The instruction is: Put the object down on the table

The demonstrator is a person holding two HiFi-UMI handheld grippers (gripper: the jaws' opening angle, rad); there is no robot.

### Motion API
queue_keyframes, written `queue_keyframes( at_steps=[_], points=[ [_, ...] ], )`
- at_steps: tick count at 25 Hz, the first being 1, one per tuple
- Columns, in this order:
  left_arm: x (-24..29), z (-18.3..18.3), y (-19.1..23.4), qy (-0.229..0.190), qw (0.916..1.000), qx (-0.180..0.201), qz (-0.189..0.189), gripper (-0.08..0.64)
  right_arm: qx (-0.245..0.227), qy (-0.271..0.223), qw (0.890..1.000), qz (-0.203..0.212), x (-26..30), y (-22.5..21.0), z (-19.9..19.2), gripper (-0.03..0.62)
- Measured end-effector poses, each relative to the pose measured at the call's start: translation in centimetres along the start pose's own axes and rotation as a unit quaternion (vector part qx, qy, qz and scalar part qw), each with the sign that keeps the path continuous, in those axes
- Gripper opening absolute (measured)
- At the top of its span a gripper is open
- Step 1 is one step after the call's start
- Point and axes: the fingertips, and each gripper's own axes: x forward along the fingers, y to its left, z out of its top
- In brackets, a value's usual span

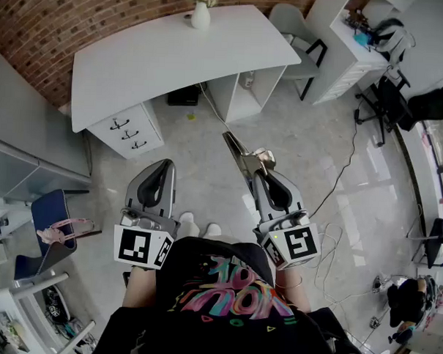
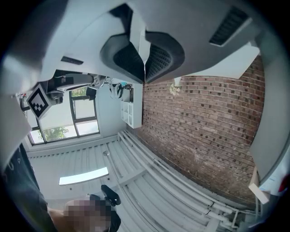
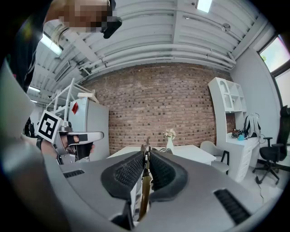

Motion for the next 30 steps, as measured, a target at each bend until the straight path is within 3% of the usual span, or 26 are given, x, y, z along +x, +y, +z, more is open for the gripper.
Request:
queue_keyframes(
  at_steps=[15,22,30],
  points=[
    [-0.7,-0.9,-2.7,-0.002,0.9999,0.004,0.015,0.026,0.029,0.013,0.999,0.013,-2.2,-1.7,-1.8,0.057],
    [3.0,-1.7,1.7,-0.004,0.9998,-0.003,0.021,0.026,0.035,0.028,0.999,0.021,3.4,-2.4,-2.7,0.057],
    [12.3,-1.3,10.4,-0.002,0.9999,-0.007,0.015,0.026,0.027,0.031,0.999,0.027,15.4,-5.0,-0.5,0.058]
  ],
)
